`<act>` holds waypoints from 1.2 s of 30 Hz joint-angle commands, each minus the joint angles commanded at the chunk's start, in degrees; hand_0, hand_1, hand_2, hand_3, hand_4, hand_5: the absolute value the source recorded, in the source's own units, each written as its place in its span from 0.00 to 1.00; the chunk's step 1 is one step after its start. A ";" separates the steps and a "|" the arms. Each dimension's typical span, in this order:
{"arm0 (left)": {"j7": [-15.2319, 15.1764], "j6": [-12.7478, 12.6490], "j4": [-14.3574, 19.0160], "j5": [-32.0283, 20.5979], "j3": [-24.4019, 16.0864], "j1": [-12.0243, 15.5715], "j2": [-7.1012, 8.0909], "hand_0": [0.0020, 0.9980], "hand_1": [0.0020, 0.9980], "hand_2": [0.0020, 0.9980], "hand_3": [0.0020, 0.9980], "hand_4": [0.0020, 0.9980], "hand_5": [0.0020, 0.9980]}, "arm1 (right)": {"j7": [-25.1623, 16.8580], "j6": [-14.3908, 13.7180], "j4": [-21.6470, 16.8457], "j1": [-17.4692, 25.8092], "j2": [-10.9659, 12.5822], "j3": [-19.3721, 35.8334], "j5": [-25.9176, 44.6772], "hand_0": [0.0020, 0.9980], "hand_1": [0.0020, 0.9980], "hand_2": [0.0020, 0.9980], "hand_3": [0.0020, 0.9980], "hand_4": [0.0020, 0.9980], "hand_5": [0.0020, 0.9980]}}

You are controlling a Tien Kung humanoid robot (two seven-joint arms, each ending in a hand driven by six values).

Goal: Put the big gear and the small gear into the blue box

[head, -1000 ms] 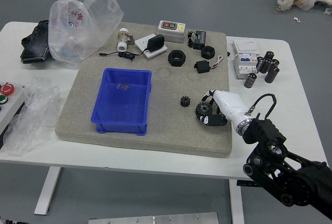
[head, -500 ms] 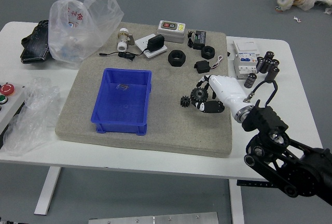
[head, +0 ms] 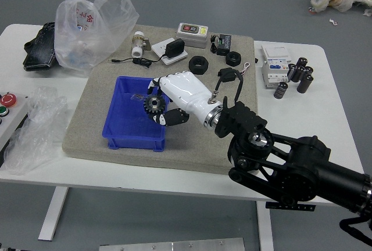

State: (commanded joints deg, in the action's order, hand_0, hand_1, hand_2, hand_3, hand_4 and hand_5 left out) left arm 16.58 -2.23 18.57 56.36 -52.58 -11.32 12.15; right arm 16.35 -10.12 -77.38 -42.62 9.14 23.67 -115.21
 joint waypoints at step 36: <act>-0.14 -0.14 -0.03 -0.38 0.17 -0.15 -0.36 0.59 0.49 0.53 0.64 0.66 0.18 | -0.64 -3.05 10.35 2.70 5.45 2.84 9.77 0.44 0.73 0.89 0.95 0.61 0.17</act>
State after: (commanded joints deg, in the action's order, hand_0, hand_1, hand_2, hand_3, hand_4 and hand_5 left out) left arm 16.44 -2.37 18.54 55.98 -52.41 -11.47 11.78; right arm 15.71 -13.17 -67.03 -39.92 14.59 26.52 -105.44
